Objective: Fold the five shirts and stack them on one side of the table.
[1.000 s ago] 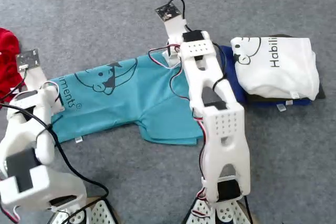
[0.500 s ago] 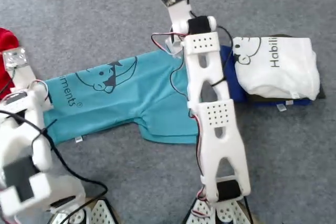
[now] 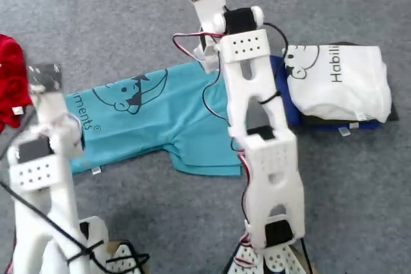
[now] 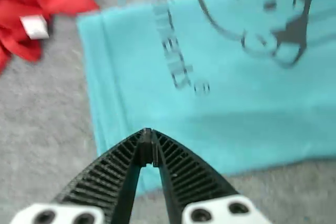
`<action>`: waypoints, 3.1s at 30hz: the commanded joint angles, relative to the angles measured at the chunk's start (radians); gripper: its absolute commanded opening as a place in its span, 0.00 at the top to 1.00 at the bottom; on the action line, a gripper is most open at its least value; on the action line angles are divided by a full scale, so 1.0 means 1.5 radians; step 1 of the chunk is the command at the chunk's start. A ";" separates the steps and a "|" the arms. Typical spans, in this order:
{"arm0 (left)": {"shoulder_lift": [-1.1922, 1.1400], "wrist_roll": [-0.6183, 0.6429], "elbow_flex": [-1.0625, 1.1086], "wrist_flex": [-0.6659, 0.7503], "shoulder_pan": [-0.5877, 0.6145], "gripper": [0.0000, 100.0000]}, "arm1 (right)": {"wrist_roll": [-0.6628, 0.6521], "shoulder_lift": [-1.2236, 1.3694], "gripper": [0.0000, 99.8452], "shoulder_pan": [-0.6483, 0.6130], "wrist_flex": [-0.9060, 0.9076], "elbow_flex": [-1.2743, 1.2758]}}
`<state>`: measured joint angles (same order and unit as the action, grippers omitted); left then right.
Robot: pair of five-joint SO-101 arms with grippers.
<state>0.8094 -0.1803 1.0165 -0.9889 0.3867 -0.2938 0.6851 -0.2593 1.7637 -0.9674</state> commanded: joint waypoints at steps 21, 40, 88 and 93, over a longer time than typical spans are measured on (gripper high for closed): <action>0.034 -0.224 0.193 0.113 0.246 0.97 | -0.006 -0.216 0.98 0.003 -0.176 0.553; 0.027 -0.096 0.094 0.030 0.250 0.97 | -0.321 -0.610 0.98 -0.179 -0.148 0.958; 0.027 -0.025 0.213 0.151 0.246 0.97 | -0.483 -0.465 0.99 -0.048 -0.541 1.097; 0.027 -0.025 0.213 0.152 0.246 0.97 | -0.505 -0.415 0.99 -0.051 -0.428 0.916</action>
<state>0.8431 -0.2186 1.3418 -0.7756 0.7549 -1.0211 0.0376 -0.3514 1.0380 0.5915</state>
